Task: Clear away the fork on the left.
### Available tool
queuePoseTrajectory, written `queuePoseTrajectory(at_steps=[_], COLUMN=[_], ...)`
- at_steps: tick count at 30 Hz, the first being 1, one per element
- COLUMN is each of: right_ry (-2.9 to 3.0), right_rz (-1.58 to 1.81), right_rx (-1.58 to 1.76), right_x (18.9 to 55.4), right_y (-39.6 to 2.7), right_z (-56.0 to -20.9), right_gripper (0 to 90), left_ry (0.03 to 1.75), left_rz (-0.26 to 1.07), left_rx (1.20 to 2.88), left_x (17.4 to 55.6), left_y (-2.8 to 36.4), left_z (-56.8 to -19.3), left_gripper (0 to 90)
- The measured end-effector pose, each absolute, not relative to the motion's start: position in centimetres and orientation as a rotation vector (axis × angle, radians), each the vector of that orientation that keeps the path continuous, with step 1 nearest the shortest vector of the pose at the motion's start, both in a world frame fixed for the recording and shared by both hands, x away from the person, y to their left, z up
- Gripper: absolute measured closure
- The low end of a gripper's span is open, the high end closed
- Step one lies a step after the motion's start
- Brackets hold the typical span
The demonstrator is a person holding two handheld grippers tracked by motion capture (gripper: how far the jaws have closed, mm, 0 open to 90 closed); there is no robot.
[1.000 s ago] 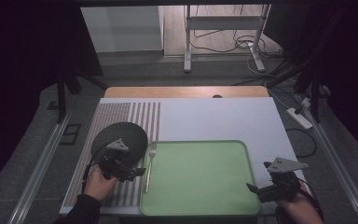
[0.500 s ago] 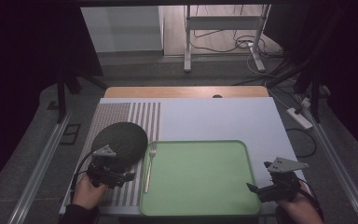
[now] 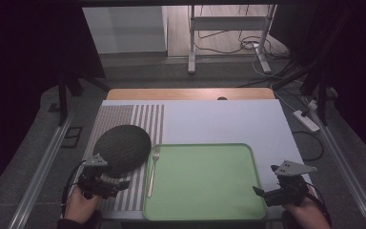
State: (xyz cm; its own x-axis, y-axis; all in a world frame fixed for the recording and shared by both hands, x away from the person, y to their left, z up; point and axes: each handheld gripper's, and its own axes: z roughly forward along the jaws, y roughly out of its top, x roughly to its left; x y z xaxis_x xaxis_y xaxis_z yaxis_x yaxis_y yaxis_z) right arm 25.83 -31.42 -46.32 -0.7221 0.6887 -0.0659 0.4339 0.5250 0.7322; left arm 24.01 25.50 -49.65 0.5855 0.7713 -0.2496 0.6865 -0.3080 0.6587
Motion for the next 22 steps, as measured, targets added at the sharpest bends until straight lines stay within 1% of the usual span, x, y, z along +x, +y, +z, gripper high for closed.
queuePoseTrajectory(at_steps=[12,22], right_ry=[2.402,2.399], right_rz=[1.032,1.029], right_rx=[0.956,0.962], right_x=[25.9,25.9], right_y=[-31.6,-31.6], right_z=[-46.2,-46.3], right_gripper=[1.3,1.3], left_ry=[1.196,1.214], left_rz=[0.192,0.204], left_rx=[2.069,2.013], left_x=[22.7,21.6], left_y=[26.5,27.6], left_z=[-49.4,-49.3], left_gripper=[0.0,0.0])
